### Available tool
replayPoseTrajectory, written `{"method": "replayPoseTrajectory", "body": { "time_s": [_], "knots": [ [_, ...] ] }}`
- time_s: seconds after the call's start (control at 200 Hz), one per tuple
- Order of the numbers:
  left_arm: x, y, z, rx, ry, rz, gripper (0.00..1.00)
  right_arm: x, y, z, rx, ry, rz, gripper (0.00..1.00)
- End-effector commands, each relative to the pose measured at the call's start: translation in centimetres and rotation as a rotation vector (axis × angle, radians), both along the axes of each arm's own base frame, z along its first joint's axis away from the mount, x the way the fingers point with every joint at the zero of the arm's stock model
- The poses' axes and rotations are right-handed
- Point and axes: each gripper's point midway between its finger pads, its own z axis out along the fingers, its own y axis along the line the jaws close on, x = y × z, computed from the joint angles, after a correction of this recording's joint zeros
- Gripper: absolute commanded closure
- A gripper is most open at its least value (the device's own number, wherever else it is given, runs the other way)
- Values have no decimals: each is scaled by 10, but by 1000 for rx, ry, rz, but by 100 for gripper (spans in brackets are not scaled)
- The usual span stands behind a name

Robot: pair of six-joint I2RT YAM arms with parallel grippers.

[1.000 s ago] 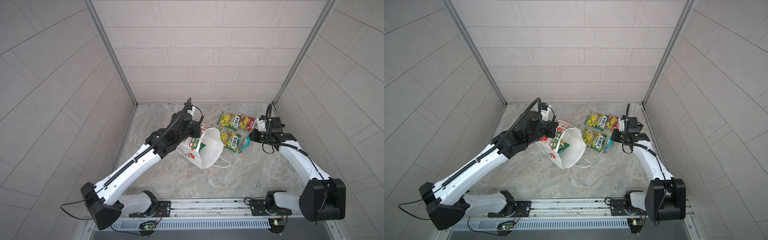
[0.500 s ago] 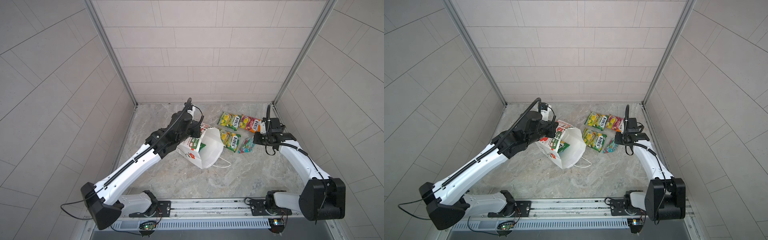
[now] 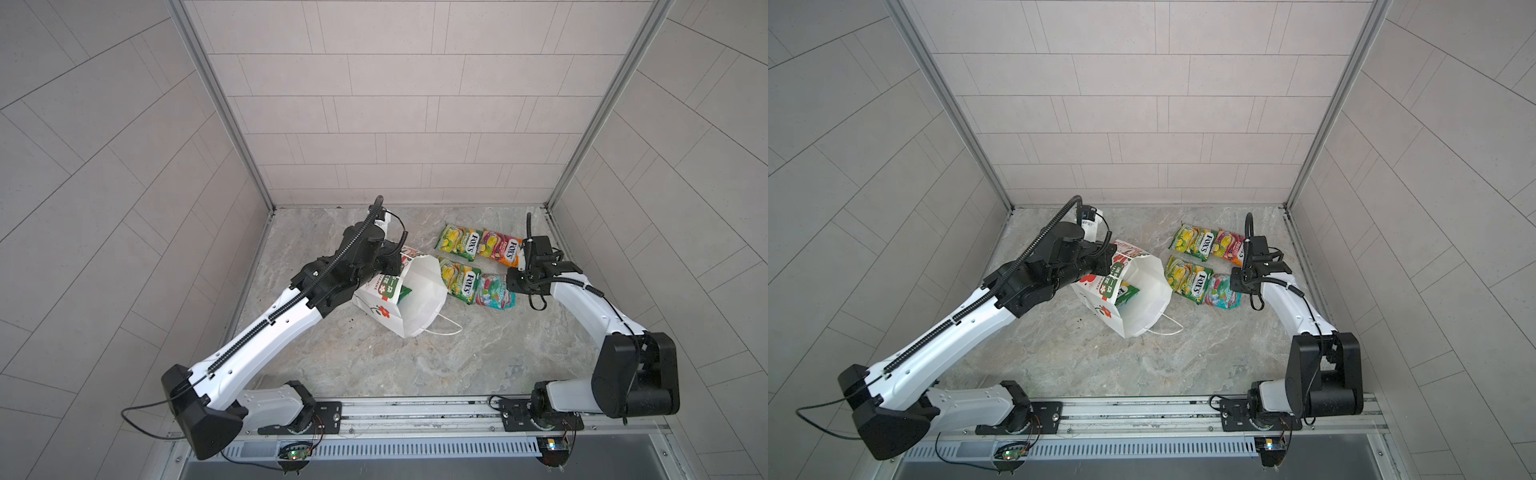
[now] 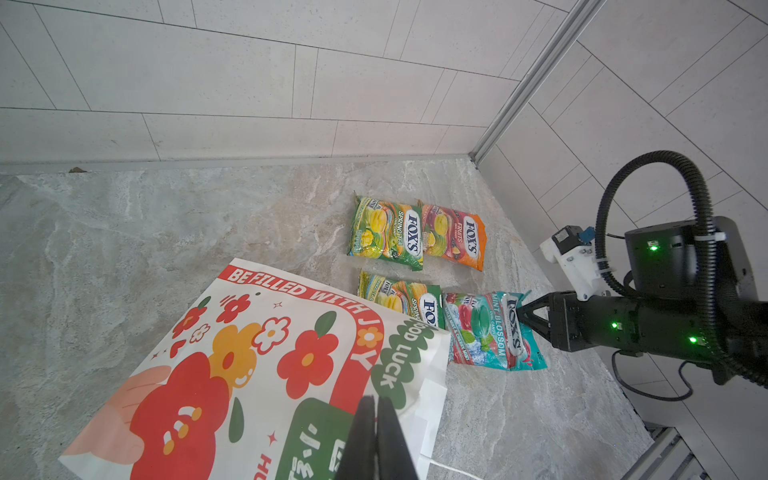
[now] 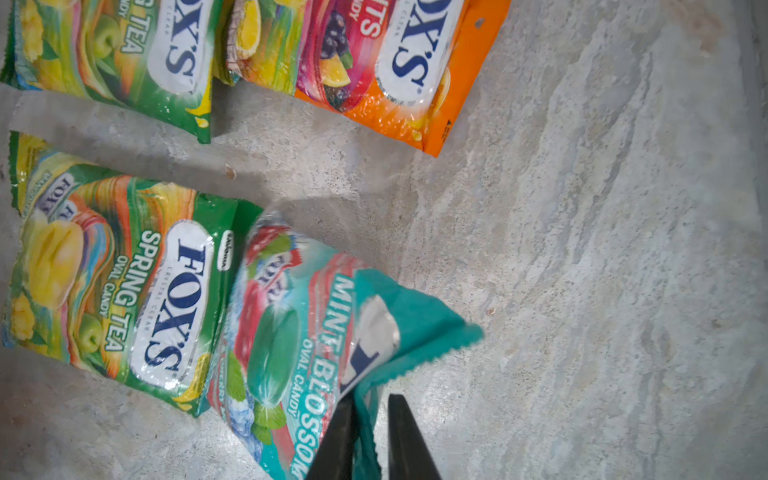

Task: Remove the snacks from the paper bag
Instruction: 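Lower the teal packet onto the table beside the green packet and release, then move the open right gripper back into the bag opening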

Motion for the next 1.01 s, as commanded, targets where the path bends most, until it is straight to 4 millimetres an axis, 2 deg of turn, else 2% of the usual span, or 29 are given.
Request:
{"method": "replayPoseTrajectory", "body": {
  "time_s": [0.0, 0.11, 0.275, 0.39, 0.475, 0.575, 0.721, 0.836, 0.916, 1.001],
  "knots": [
    [0, 0, 14, -11, -36, -5, 100, -1, -3, 2, -20, 41, -4, 68],
    [-1, 1, 14, -11, -38, -3, 100, -2, -10, 4, -56, 50, -25, 55],
    [-1, 1, 14, -13, -37, -6, 100, -7, -28, 21, -137, -1, -91, 40],
    [-2, 0, 14, -16, -35, -12, 100, -14, -42, 37, -200, -67, -150, 36],
    [-3, 0, 15, -20, -36, -16, 100, -15, -37, 46, -176, -133, -140, 35],
    [-5, -1, 14, -23, -37, -27, 100, -5, -4, 56, -9, -258, -37, 35],
    [-8, -6, 16, -43, -47, -62, 100, -3, 68, 79, 358, -382, 156, 36],
    [-11, -10, 19, -57, -52, -88, 100, -17, 124, 93, 528, -393, 332, 37],
    [-11, -11, 19, -62, -51, -95, 100, -32, 159, 98, 560, -385, 449, 37],
    [-11, -13, 19, -67, -50, -100, 100, -46, 187, 105, 568, -406, 544, 37]
  ]
}}
